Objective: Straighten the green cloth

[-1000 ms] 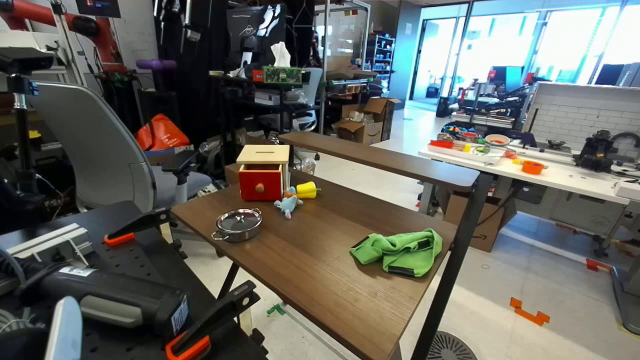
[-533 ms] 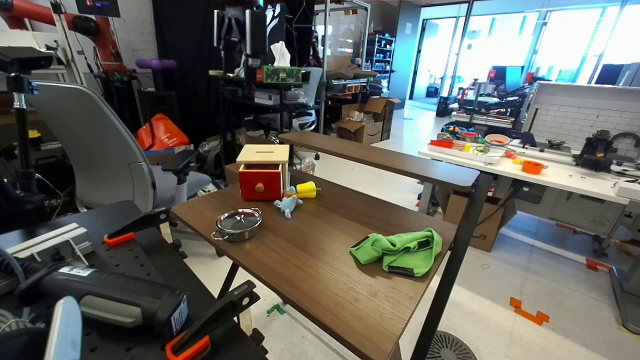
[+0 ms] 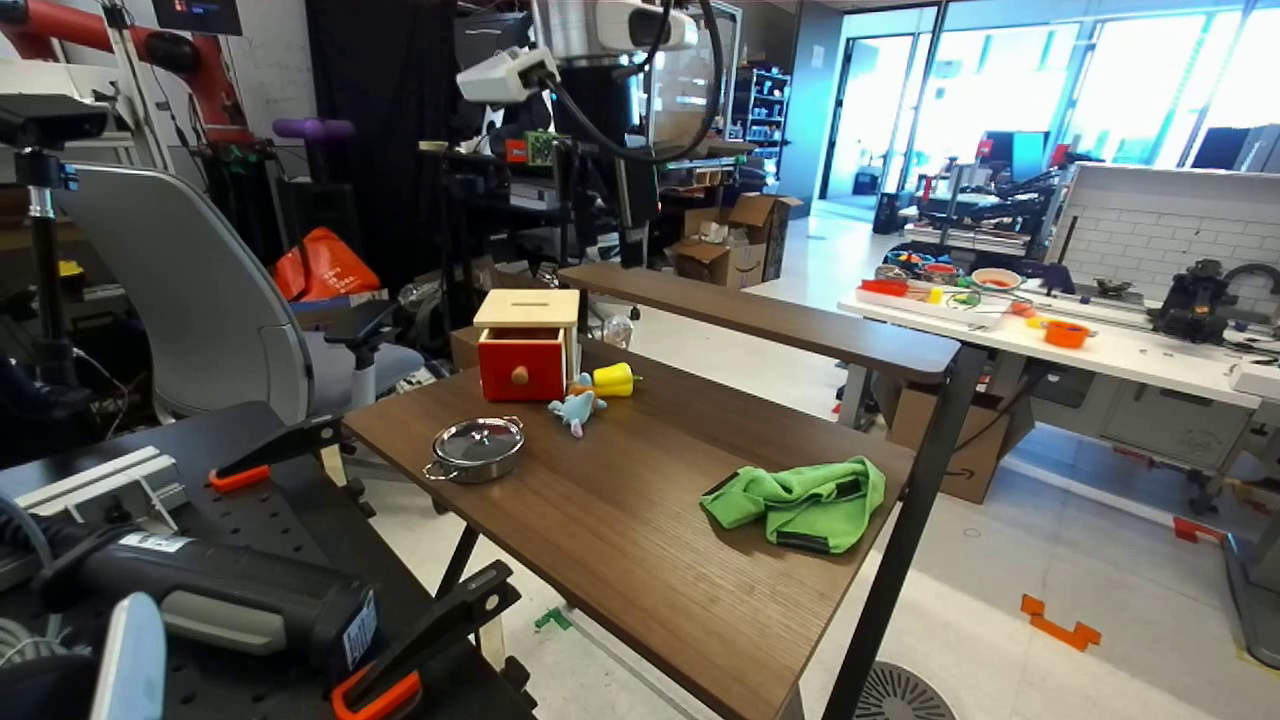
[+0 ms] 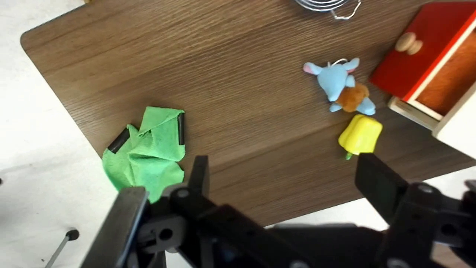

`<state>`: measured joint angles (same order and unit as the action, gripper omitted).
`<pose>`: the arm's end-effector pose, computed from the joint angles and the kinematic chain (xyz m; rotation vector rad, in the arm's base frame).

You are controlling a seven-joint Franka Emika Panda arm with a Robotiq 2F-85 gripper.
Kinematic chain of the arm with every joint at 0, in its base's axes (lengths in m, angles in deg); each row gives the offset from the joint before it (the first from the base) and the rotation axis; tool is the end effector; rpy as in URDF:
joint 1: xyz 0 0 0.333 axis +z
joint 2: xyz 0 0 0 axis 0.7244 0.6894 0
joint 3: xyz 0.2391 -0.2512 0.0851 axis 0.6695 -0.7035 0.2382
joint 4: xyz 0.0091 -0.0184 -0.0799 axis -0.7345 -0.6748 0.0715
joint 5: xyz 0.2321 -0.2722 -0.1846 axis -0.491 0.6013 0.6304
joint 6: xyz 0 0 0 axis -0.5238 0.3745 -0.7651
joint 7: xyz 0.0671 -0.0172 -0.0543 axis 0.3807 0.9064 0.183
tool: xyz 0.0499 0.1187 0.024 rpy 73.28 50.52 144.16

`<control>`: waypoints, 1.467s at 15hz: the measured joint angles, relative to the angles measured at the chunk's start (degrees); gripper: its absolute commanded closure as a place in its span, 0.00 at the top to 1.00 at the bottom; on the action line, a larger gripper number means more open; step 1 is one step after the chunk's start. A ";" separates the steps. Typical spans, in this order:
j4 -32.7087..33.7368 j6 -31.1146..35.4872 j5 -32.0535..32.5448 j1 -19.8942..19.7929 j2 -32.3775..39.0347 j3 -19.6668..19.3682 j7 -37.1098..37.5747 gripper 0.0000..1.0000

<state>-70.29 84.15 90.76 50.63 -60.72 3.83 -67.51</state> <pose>0.5986 0.0400 0.2938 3.0835 -0.3759 0.2072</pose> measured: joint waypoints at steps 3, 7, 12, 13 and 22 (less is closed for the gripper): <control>1.96 1.61 -0.08 0.00 4.94 -1.83 0.13 1.00; 4.22 1.66 -0.20 0.01 9.86 -2.89 0.23 1.00; 6.73 1.66 -0.66 0.01 14.25 -3.60 0.40 1.00; 7.66 1.66 -0.81 0.00 15.18 -3.96 0.60 1.00; 17.45 1.66 -3.81 -0.90 24.88 -6.45 1.69 1.00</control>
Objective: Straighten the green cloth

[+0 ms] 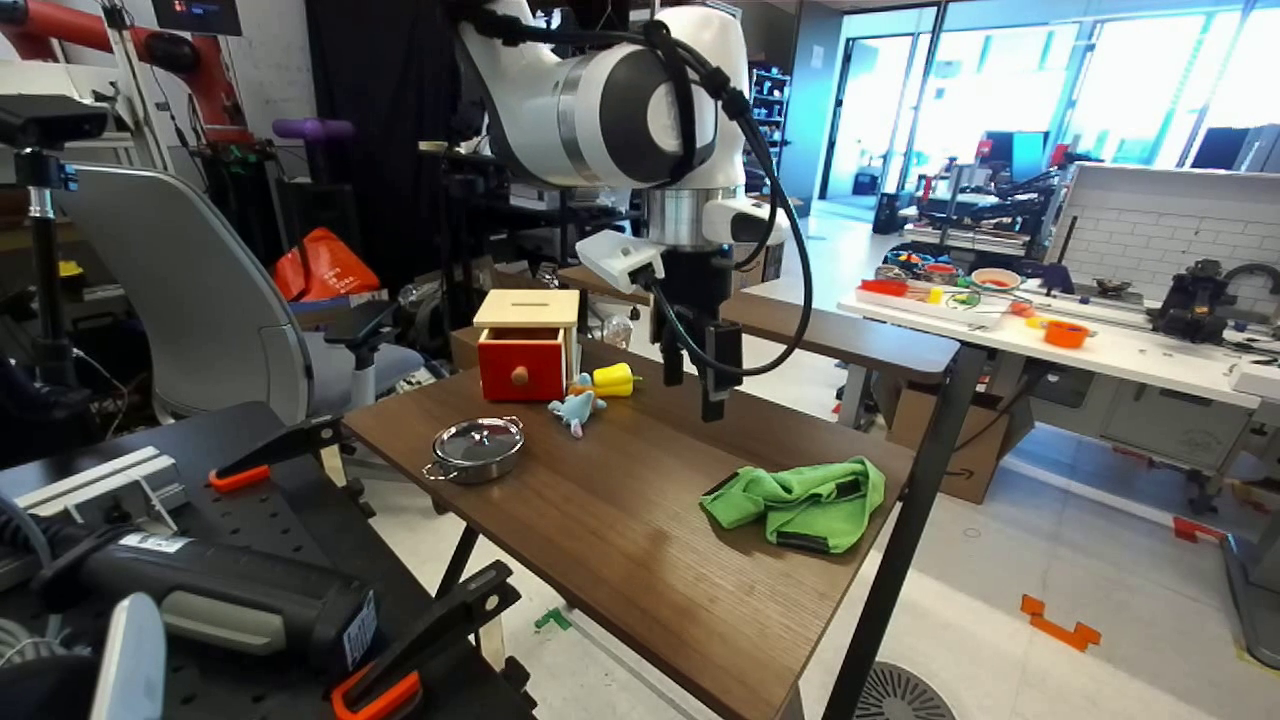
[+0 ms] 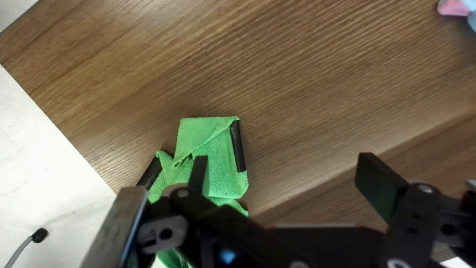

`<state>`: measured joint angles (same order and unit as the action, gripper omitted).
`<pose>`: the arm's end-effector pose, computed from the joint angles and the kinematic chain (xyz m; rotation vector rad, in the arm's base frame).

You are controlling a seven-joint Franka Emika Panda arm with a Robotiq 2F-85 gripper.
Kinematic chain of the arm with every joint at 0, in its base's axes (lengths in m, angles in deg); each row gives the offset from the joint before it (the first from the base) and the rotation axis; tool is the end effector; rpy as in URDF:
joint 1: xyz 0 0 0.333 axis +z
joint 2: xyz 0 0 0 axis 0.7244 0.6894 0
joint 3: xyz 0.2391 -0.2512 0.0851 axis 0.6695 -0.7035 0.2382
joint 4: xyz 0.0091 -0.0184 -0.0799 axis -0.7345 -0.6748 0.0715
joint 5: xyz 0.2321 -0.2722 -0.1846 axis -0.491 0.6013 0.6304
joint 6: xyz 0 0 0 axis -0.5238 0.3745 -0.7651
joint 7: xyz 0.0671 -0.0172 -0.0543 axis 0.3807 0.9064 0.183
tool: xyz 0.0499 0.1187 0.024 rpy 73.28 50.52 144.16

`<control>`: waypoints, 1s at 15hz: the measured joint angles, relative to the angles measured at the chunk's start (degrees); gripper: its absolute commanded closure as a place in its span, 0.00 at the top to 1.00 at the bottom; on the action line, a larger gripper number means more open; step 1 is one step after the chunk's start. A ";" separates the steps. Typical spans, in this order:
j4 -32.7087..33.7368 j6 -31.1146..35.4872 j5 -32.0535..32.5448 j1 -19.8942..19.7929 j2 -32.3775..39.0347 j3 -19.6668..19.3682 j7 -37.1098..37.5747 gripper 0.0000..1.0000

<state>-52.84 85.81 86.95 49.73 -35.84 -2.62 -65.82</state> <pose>0.6725 -0.0369 0.1439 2.9887 -0.6420 0.0647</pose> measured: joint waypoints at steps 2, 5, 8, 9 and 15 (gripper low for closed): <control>2.05 0.00 -1.17 -0.22 2.49 -0.17 0.00 1.00; 4.91 0.00 -2.57 -0.64 5.99 -0.60 0.00 1.00; 7.49 -0.02 -3.39 -1.21 8.86 -0.72 0.00 1.00; 8.37 -0.04 -3.58 -1.34 9.69 -0.72 0.00 1.00; 12.77 -0.08 -4.27 -1.55 13.35 -0.77 0.00 1.00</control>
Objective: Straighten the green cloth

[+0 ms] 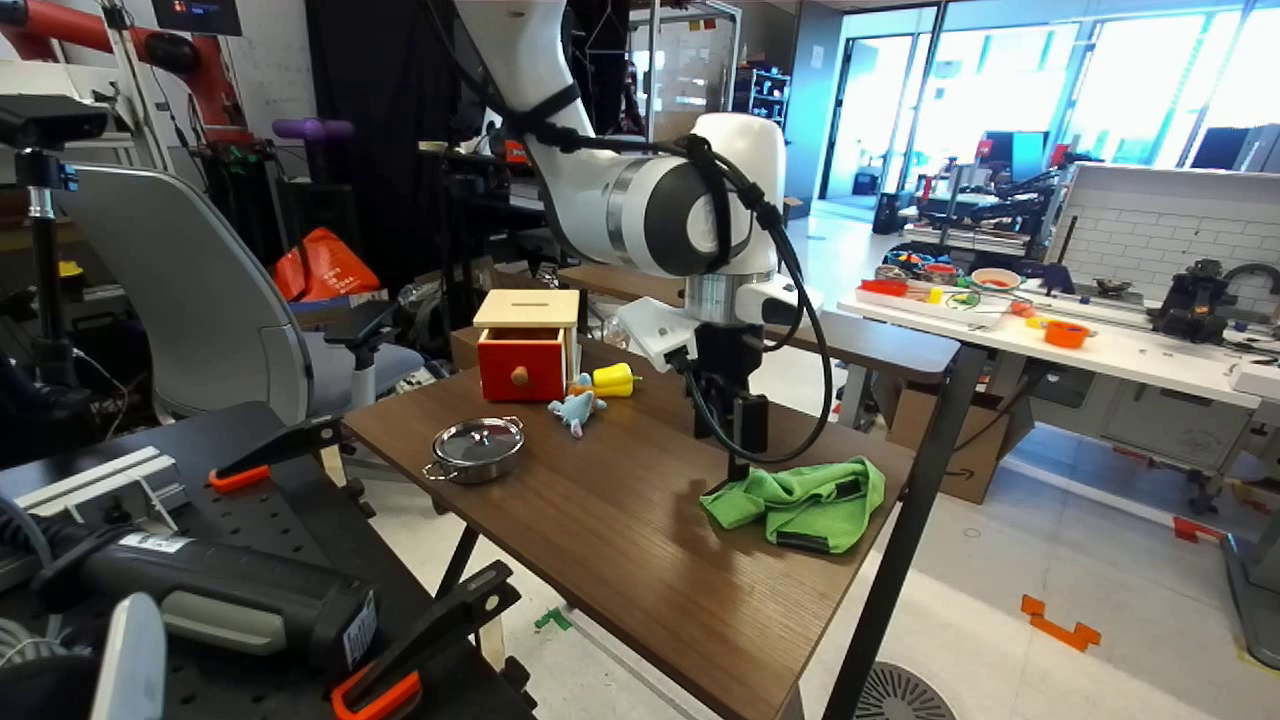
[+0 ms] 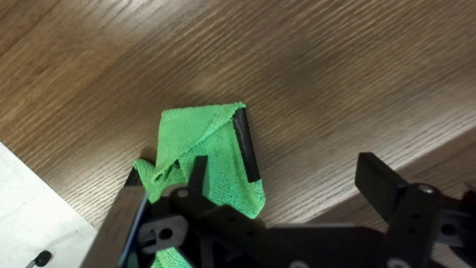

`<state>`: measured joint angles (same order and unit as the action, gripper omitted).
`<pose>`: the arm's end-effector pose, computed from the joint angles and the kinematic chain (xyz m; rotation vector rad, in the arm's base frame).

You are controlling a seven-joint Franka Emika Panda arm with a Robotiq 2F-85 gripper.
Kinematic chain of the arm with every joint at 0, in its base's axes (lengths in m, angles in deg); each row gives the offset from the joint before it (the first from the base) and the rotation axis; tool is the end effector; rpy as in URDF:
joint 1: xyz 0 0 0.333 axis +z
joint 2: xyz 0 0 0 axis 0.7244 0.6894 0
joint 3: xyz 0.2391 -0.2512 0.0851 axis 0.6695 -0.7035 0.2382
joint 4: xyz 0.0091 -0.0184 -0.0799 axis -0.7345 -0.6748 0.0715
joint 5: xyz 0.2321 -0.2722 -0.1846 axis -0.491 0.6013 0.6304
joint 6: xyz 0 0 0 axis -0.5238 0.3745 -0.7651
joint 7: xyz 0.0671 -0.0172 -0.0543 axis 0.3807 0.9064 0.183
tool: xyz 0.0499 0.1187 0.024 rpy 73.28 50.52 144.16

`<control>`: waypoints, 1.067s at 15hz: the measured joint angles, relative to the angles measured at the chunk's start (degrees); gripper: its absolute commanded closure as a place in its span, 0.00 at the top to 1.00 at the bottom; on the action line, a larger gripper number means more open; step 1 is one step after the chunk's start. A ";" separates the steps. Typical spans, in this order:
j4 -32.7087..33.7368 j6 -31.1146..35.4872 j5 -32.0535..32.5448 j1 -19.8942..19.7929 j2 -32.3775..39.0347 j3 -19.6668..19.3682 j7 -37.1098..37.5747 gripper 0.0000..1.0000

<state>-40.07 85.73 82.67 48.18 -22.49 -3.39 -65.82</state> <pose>0.7098 -0.0629 0.0678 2.9706 -0.7597 0.0492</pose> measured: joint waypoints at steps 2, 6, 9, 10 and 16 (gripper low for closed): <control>1.16 -0.02 -0.07 -0.16 0.85 -0.02 0.00 1.00; 3.12 -0.08 -0.09 -0.29 2.31 -0.08 0.00 0.75; 4.33 -0.17 -0.09 -0.29 3.28 -0.08 0.00 0.56; 4.68 -0.21 -0.09 -0.29 3.63 -0.08 0.00 0.49; 5.80 -0.43 -0.26 -0.60 5.03 -0.17 0.00 0.03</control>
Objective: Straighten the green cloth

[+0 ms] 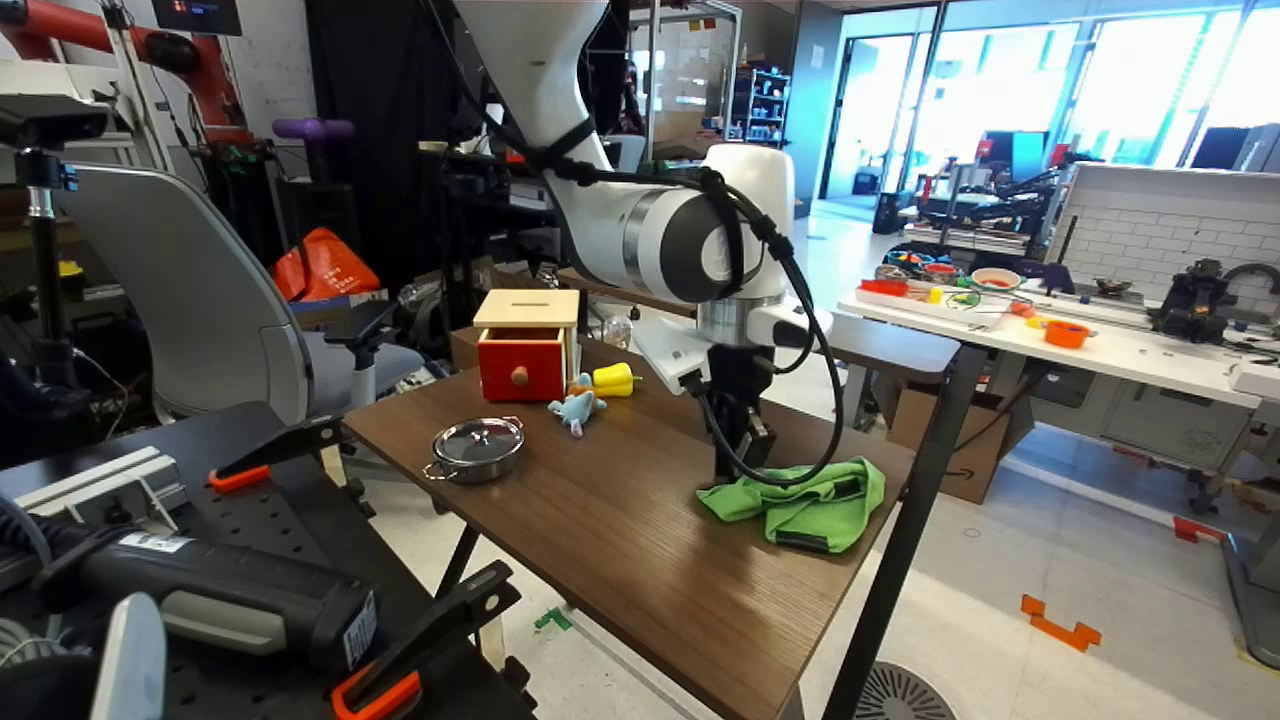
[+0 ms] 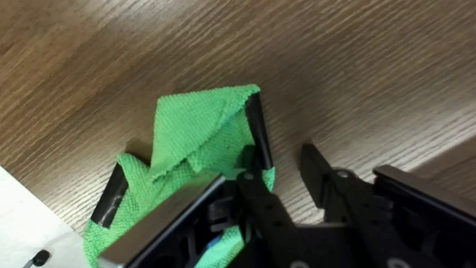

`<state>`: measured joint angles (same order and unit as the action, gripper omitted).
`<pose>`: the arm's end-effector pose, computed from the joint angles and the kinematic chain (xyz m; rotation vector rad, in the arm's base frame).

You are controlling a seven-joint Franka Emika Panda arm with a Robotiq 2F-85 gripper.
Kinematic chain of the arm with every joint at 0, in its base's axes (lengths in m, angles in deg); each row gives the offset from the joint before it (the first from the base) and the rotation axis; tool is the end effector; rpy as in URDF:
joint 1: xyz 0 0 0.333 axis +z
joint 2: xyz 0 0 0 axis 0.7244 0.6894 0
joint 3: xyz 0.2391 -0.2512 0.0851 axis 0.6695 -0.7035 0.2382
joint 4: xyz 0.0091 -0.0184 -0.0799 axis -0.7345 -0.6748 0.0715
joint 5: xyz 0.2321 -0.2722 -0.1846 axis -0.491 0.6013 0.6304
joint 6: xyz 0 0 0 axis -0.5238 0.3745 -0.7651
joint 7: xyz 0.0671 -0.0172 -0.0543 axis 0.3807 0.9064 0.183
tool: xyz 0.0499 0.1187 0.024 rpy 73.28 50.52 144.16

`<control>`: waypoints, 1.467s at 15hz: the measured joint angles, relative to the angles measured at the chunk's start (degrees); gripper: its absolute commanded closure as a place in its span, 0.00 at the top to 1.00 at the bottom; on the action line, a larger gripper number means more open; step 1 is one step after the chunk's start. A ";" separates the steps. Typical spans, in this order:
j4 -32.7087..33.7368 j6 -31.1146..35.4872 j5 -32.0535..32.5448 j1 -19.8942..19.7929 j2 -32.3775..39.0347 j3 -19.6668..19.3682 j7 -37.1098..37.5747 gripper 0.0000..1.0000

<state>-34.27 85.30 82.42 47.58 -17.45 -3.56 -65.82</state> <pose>0.7253 -0.0706 0.0424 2.9636 -0.7662 0.0597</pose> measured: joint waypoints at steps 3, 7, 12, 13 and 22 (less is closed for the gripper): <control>0.48 -1.22 -0.76 -0.78 0.00 -0.16 0.00 0.00; 0.87 -2.04 -1.61 -1.53 0.00 -0.16 0.00 0.01; 0.74 -3.55 -1.78 -1.19 -0.93 0.94 -0.04 0.01; 0.31 -3.97 -1.78 -0.90 -1.69 1.38 -0.11 0.01; -12.06 -4.06 -1.80 1.28 -17.04 5.08 -1.88 0.01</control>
<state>-46.33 81.24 80.61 48.86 -34.50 1.52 -67.70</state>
